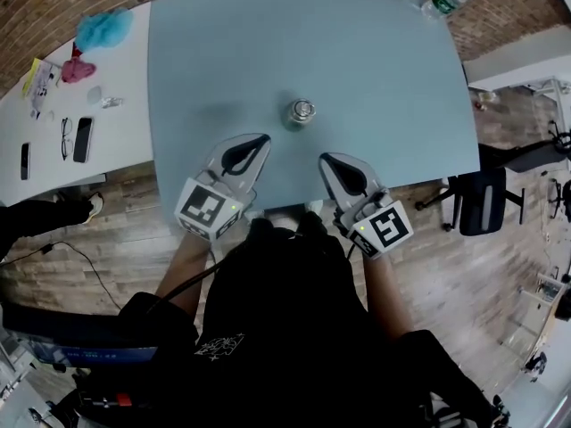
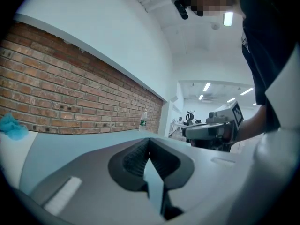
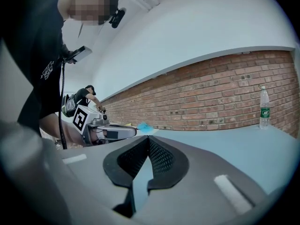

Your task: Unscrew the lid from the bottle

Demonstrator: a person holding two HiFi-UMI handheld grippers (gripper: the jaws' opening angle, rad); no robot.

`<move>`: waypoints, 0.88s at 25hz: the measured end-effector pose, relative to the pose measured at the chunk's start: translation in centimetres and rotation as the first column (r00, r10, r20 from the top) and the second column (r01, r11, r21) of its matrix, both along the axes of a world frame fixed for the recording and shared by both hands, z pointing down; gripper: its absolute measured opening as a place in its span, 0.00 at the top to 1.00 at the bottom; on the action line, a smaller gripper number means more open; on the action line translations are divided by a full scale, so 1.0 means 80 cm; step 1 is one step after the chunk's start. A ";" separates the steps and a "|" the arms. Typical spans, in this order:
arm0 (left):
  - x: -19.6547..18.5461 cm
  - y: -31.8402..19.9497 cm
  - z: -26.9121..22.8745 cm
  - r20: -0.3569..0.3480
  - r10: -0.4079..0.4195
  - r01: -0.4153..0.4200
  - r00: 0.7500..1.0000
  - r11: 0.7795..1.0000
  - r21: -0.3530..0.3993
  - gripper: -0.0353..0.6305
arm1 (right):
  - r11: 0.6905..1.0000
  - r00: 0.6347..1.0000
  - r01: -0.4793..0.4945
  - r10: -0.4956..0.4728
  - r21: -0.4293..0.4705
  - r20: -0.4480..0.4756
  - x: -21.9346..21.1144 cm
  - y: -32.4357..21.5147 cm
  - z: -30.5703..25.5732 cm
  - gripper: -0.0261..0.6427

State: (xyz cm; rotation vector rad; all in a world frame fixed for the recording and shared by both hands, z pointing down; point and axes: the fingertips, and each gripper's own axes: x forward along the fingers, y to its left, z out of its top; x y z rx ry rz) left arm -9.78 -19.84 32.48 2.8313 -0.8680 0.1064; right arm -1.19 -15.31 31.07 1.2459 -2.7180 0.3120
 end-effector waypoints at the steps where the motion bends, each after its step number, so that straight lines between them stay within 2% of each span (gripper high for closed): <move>1: 0.003 -0.002 0.003 0.008 -0.001 0.001 1.000 1.000 0.002 0.95 | 1.000 1.000 0.003 -0.003 -0.006 -0.002 0.002 -0.003 0.002 0.96; 9: 0.023 -0.011 0.030 0.040 -0.078 0.079 0.996 0.997 -0.022 0.95 | 0.995 0.995 0.097 -0.096 -0.015 0.008 0.020 -0.027 0.009 0.96; 15: 0.031 -0.020 0.057 0.077 -0.132 0.135 0.988 0.990 -0.043 0.95 | 0.987 0.986 0.161 -0.161 -0.002 -0.040 0.023 -0.047 0.023 0.96; 22: 0.042 -0.036 0.069 0.105 -0.157 0.161 0.982 0.987 -0.029 0.94 | 0.980 0.979 0.196 -0.194 0.019 -0.061 0.025 -0.074 0.024 0.96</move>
